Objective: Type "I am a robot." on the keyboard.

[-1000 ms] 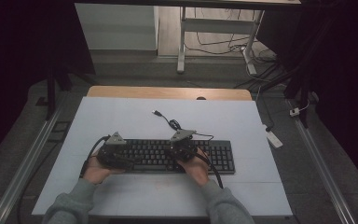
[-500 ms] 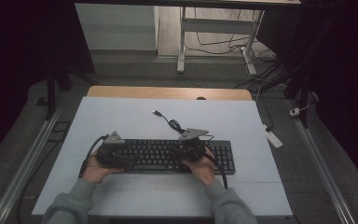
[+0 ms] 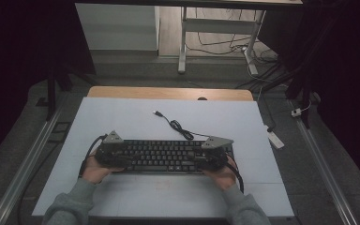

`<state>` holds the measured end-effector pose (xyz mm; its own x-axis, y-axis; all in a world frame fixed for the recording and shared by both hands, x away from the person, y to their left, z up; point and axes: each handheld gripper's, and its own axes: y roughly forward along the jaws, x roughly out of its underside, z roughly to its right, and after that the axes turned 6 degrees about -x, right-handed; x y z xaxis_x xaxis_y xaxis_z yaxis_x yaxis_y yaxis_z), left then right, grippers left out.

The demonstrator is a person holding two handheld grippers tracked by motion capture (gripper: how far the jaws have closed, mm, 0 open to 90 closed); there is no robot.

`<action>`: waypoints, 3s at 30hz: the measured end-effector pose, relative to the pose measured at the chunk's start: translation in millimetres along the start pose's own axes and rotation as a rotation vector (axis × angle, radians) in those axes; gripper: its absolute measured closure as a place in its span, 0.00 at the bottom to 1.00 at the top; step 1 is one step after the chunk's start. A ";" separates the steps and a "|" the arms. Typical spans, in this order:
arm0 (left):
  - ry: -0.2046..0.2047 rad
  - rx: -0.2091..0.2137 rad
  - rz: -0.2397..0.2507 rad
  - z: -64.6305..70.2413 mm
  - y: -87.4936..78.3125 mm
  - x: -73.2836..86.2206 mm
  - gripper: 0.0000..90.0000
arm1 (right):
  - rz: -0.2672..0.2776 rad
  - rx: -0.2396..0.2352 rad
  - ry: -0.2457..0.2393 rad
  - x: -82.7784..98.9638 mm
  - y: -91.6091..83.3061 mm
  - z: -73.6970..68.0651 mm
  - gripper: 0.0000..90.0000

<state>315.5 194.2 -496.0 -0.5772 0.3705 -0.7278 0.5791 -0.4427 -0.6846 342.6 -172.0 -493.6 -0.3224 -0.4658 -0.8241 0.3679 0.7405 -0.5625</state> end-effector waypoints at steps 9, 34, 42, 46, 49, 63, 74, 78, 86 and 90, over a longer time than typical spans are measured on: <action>-0.002 -0.003 0.003 0.5 1.1 -0.4 0.31 | 0.009 0.025 0.018 12.8 -18.5 4.3 0.61; 0.017 0.025 0.031 11.6 5.5 -4.0 0.44 | 0.001 0.027 0.009 12.1 -14.9 3.9 0.61; 0.064 0.069 0.022 23.9 13.4 -6.1 0.74 | -0.001 0.026 0.011 12.5 -14.1 4.2 0.61; 0.085 0.085 0.008 29.0 19.1 -6.5 0.93 | -0.008 0.028 0.009 12.5 -14.2 4.3 0.61; 0.102 0.096 -0.009 33.1 24.4 -6.8 0.99 | -0.011 0.027 0.007 12.5 -13.7 4.3 0.61; 0.136 0.088 -0.060 42.8 40.2 -6.3 0.99 | -0.022 0.027 0.006 12.9 -12.2 4.3 0.60; 0.144 0.080 -0.076 43.2 42.2 -5.5 0.99 | -0.020 0.028 0.006 12.9 -12.4 4.4 0.60; 0.141 0.078 -0.078 43.7 42.9 -5.3 0.99 | -0.019 0.028 0.005 12.7 -12.5 4.2 0.60; 0.146 0.064 -0.072 44.6 42.8 -5.3 0.99 | -0.020 0.029 0.004 12.7 -12.4 4.2 0.60; 0.119 0.074 -0.030 41.4 35.3 -7.5 0.99 | -0.019 0.030 0.004 12.7 -12.7 4.5 0.60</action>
<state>316.4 142.0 -513.1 -0.5187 0.4761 -0.7101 0.5165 -0.4873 -0.7041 337.8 -189.5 -497.2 -0.3330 -0.4776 -0.8130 0.3878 0.7166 -0.5798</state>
